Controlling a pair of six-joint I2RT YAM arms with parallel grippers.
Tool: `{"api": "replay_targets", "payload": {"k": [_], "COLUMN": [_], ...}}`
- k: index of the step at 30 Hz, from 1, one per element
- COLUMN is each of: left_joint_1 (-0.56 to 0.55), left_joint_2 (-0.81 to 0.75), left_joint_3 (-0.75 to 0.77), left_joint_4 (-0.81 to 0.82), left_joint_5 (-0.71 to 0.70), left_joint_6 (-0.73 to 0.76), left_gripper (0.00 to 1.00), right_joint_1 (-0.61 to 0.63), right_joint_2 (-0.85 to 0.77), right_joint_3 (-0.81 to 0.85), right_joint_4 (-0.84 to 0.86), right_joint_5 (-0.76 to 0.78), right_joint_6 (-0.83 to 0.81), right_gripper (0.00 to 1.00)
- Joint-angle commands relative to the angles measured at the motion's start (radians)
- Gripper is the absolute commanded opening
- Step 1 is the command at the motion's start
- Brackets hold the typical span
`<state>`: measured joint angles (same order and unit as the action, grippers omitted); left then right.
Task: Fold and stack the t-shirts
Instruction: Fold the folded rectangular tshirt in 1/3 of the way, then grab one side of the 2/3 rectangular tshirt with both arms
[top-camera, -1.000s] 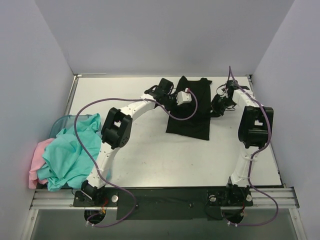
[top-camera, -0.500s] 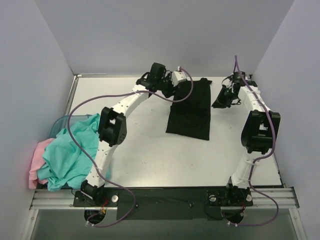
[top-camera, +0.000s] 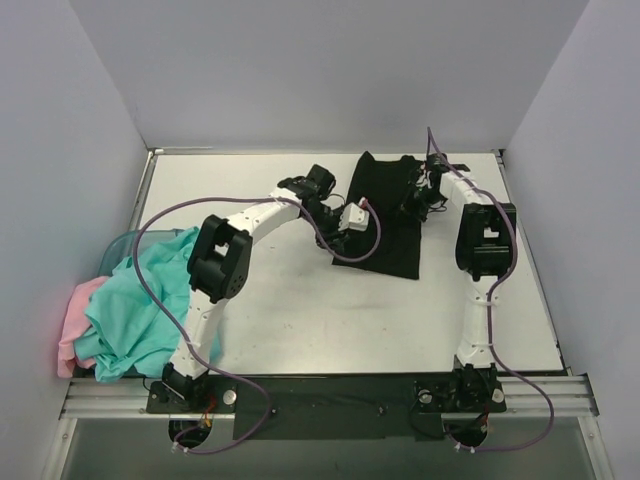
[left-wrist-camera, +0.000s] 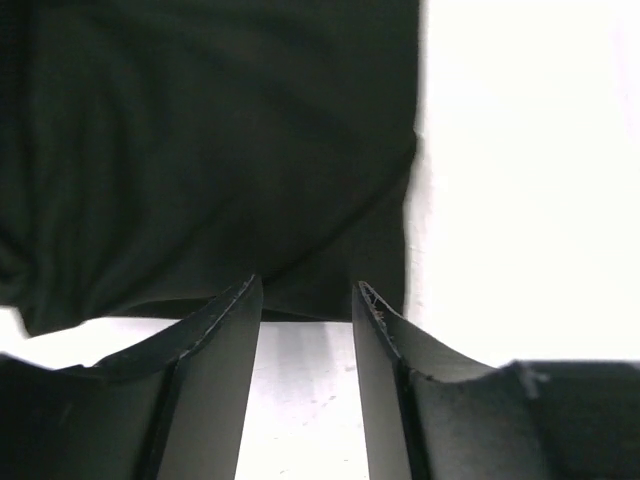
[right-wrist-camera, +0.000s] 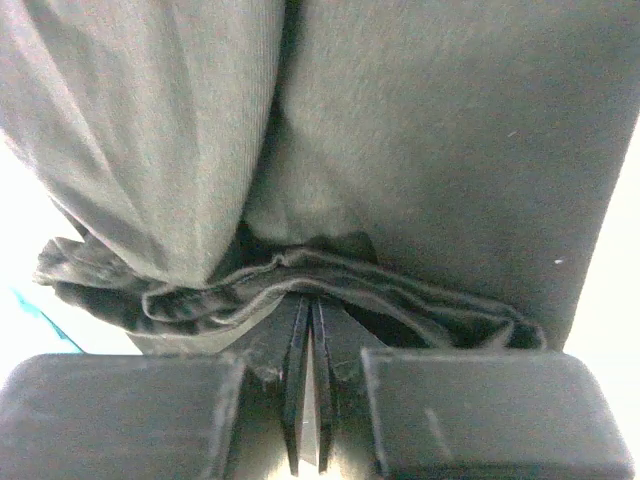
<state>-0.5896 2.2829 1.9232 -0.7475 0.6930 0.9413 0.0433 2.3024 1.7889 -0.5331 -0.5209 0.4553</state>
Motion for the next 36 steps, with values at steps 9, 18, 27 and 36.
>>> {"api": "replay_targets", "payload": {"k": [9, 18, 27, 36], "left_joint_1": [-0.047, -0.076, -0.081, -0.073], "left_joint_2": [-0.100, -0.114, -0.126, -0.155], "left_joint_3": [-0.124, -0.199, -0.248, -0.256], "left_joint_4": [-0.021, 0.002, 0.117, 0.085], "left_joint_5": [-0.019, -0.122, -0.185, -0.187], "left_joint_6": [0.363, 0.384, 0.294, 0.242], "left_gripper": [0.59, 0.59, 0.32, 0.00], "right_joint_1": [-0.072, -0.117, -0.111, -0.151], "right_joint_2": [-0.030, -0.412, -0.517, -0.478], "right_joint_3": [0.147, -0.364, -0.772, -0.790], "right_joint_4": [-0.027, -0.036, 0.129, 0.165], "right_joint_5": [0.012, 0.111, 0.033, 0.038], "right_joint_6": [0.042, -0.004, 0.051, 0.085], "right_gripper": [0.01, 0.47, 0.47, 0.00]}}
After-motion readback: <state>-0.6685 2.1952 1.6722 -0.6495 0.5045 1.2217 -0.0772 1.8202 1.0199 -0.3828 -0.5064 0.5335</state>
